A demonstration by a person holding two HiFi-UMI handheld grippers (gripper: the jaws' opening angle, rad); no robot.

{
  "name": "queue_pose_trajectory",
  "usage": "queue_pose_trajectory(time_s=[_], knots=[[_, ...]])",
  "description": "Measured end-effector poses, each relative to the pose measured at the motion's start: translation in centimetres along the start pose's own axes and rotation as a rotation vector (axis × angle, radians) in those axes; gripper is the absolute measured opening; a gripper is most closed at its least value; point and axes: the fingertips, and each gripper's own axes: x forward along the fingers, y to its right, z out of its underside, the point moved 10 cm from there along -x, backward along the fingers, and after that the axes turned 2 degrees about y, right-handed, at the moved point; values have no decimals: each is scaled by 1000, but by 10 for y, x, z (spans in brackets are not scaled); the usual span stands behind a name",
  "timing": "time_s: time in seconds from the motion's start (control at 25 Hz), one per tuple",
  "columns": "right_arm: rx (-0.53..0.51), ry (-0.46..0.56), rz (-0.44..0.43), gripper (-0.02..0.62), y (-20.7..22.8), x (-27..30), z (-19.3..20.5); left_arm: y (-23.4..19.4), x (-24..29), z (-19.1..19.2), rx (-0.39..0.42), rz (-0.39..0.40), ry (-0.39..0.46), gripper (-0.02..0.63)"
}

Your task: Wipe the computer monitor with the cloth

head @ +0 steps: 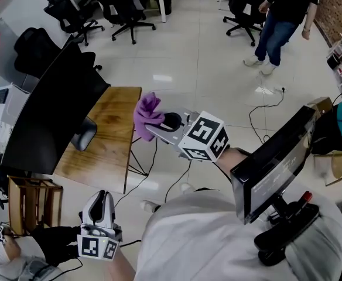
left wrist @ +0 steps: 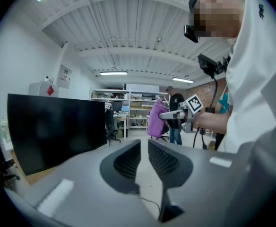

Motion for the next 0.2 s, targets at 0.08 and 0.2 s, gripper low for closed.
queue_pose_trajectory(time_s=[0.08,0.2], knots=[[3,-1,-3,57,0,-5,1,6,0,-1,2,-2,0,71],[6,-4,-7,57,0,-13,3,15,2,0,1,-3,1,71]])
